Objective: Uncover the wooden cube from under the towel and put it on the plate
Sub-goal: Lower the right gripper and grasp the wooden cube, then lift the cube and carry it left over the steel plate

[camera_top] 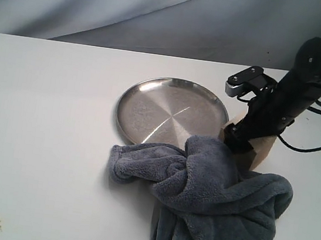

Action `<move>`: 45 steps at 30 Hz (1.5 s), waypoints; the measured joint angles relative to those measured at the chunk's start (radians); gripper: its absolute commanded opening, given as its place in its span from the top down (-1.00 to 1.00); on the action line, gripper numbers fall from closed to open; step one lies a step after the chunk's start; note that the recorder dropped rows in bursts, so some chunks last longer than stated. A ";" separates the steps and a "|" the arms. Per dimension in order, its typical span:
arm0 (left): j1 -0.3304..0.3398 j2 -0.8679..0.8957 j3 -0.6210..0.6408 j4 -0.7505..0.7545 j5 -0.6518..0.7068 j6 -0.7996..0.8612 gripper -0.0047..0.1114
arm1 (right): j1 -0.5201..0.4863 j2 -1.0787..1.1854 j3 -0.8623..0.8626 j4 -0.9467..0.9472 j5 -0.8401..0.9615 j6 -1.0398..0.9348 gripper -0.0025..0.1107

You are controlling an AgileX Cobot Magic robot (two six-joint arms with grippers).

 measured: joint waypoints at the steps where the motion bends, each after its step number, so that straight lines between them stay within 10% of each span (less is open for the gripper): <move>1: 0.000 0.000 0.000 0.000 0.000 0.000 0.92 | 0.007 0.000 0.000 -0.020 -0.003 0.016 -0.67; 24: 0.000 0.000 0.000 0.000 0.000 0.000 0.92 | 0.012 -0.012 0.000 -0.086 0.008 0.075 0.26; 45: 0.000 0.000 0.000 0.000 0.000 0.000 0.92 | 0.018 -0.081 0.000 -0.019 -0.079 0.075 0.26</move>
